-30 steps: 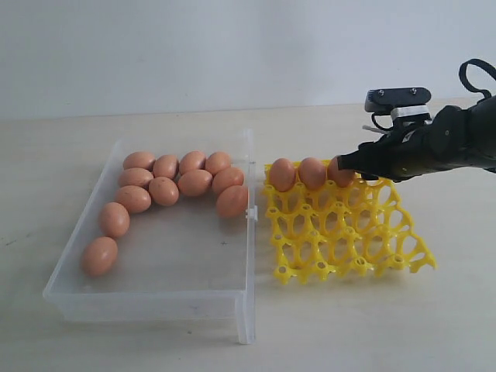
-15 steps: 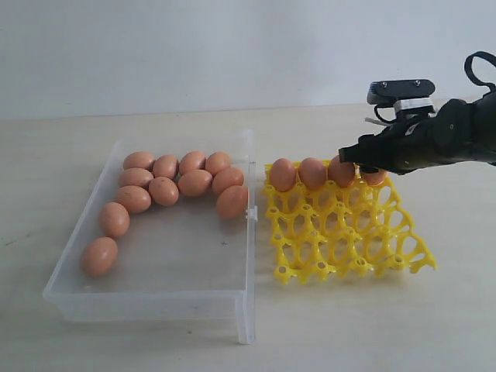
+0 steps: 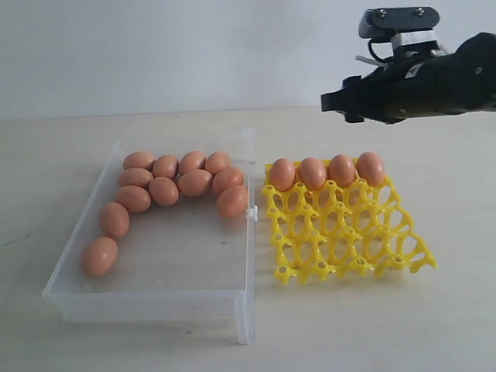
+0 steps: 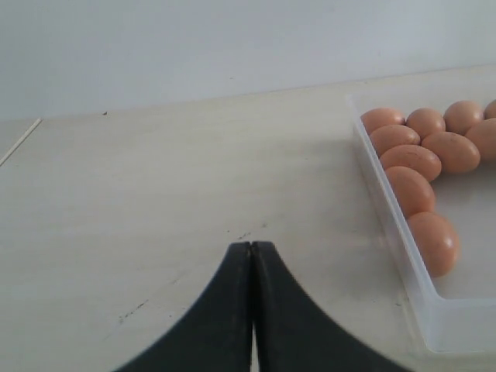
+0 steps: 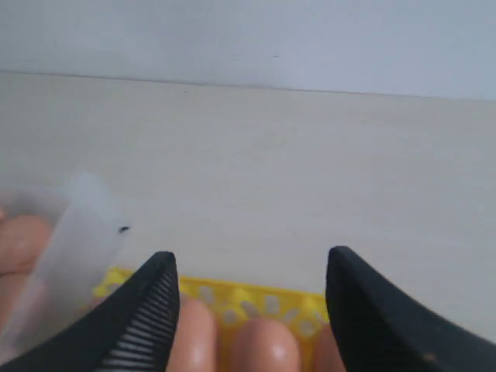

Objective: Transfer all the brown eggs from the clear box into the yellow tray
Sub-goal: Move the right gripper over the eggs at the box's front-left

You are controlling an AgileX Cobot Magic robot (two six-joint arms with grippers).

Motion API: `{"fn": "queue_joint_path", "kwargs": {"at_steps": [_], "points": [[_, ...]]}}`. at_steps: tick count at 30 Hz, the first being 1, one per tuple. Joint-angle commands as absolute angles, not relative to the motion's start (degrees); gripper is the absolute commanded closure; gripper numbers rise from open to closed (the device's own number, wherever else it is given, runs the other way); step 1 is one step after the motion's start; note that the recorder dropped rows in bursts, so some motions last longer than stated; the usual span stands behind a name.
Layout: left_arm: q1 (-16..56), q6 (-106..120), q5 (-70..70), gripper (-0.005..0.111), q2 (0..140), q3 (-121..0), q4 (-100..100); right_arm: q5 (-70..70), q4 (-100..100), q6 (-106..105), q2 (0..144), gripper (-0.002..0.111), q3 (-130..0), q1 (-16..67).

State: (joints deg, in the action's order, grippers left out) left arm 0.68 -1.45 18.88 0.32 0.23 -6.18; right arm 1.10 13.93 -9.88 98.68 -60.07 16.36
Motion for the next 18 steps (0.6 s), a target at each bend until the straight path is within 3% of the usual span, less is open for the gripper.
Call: {"fn": "queue_joint_path", "kwargs": {"at_steps": [1,7,18], "points": [[0.61,-1.7,18.09,0.107,0.0,0.0,-6.01,6.72,14.66,-9.98,95.99,0.055,-61.01,23.73],[0.61,-1.7,18.09,0.107,0.0,0.0,-6.01,28.97,18.76,-15.64,99.19,0.068,-71.1,31.99],[0.61,-1.7,18.09,0.107,0.0,0.0,-6.01,50.17,18.92,-12.77,115.91,0.069,-95.15,38.04]]}}
